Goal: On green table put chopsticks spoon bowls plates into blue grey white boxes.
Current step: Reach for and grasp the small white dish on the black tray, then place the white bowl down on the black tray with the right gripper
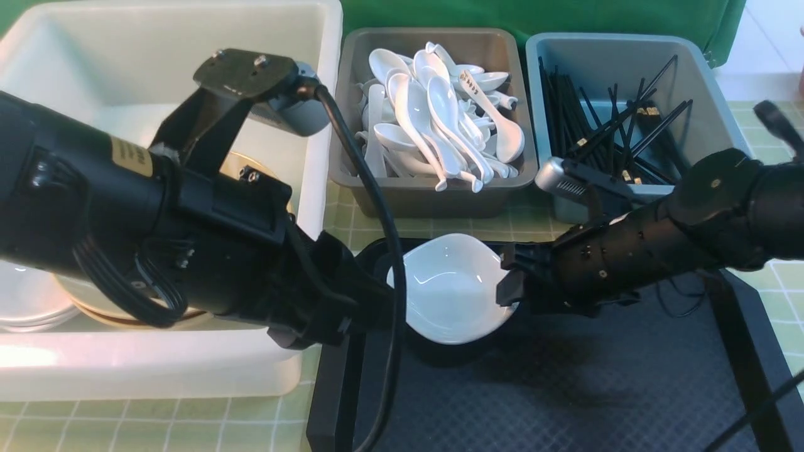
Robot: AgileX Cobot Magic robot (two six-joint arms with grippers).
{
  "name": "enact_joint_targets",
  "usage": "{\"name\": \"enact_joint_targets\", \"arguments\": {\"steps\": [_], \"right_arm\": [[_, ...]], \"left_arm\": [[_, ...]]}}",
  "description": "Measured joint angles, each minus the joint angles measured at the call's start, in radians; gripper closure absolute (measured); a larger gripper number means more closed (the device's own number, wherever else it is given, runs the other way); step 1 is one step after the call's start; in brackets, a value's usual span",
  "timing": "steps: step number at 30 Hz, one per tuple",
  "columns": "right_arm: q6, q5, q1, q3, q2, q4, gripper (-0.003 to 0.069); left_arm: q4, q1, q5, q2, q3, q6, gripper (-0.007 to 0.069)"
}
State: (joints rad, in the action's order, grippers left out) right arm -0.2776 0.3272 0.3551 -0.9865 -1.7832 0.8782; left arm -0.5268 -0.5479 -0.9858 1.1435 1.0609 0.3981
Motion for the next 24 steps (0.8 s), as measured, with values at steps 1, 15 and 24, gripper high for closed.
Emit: {"name": "enact_joint_targets", "arguments": {"steps": [1,15,24], "right_arm": [[-0.011,0.0,0.0,-0.003,-0.006,0.008,0.0288],[-0.118,-0.003,-0.014,-0.025,-0.068,0.044,0.0503],[-0.227,0.153,-0.091,0.026,0.106,0.007,0.0602]], "left_arm": [[0.0,0.0,0.0,0.0,0.0,0.0,0.034],[-0.001,-0.001,0.0,0.0,-0.023,-0.009,0.034],[-0.001,-0.001,0.0,0.0,-0.023,-0.043,0.034]]}}
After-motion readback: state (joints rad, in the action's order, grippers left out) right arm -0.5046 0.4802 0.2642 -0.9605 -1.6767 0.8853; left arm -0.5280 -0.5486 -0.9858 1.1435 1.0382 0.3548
